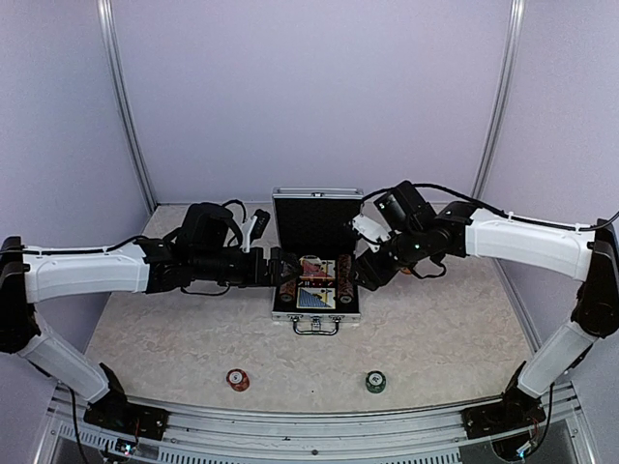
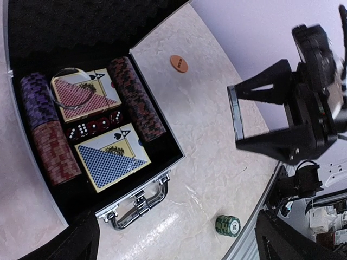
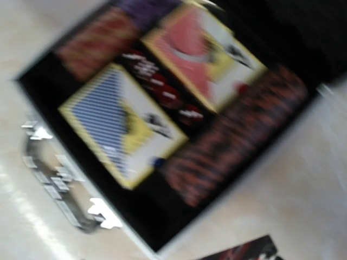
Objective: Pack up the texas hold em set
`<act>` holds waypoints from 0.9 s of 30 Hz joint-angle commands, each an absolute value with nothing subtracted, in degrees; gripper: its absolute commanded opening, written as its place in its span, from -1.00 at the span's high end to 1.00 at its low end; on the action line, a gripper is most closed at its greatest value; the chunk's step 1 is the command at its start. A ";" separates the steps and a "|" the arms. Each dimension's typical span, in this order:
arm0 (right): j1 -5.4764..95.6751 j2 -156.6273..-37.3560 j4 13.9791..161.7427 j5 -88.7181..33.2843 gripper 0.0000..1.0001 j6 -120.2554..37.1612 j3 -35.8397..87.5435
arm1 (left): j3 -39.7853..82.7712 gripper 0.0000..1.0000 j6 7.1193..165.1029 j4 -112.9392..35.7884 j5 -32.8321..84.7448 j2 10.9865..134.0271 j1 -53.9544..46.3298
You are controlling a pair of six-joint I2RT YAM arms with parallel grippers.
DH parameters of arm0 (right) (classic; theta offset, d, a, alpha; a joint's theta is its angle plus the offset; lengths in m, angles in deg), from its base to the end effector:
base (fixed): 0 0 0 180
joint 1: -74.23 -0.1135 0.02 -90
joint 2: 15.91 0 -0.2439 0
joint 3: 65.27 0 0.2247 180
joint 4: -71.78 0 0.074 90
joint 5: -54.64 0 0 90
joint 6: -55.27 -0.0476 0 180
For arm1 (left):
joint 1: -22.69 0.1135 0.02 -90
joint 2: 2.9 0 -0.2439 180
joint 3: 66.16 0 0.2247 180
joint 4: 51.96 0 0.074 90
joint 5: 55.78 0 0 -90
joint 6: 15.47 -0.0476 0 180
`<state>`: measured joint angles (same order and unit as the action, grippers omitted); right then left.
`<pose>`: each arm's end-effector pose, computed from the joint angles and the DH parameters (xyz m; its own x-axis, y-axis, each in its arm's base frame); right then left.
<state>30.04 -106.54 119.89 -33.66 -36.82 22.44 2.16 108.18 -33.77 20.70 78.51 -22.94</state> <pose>0.2310 0.2265 0.2514 -0.5830 -0.5159 -0.6277 -0.6893 0.7230 0.0460 0.2055 -0.2260 0.2413 -0.7648 0.0114 -0.6442 0.4937 0.6528 -0.5746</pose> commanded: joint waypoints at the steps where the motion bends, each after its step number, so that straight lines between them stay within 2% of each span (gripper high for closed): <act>1: 26.35 -105.12 116.62 -32.65 -0.30 -32.96 24.11 | 5.13 -0.98 109.14 -40.37 13.06 81.88 -21.20; 11: 20.99 -106.71 114.64 -32.48 -0.31 -30.26 25.93 | 10.02 -0.97 110.75 -44.54 3.49 89.47 -21.09; 18: 19.97 -108.13 114.25 -31.57 -0.31 -29.75 26.92 | 11.80 -0.79 112.25 -48.17 -2.17 94.18 -21.70; 27: 19.22 -109.40 114.25 -30.85 -0.31 -29.46 27.71 | 15.37 -0.67 110.92 -46.02 -2.86 97.91 -24.07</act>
<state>20.05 -108.84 115.71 -31.52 -29.85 25.66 12.85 111.74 -45.49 -1.14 96.52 -22.92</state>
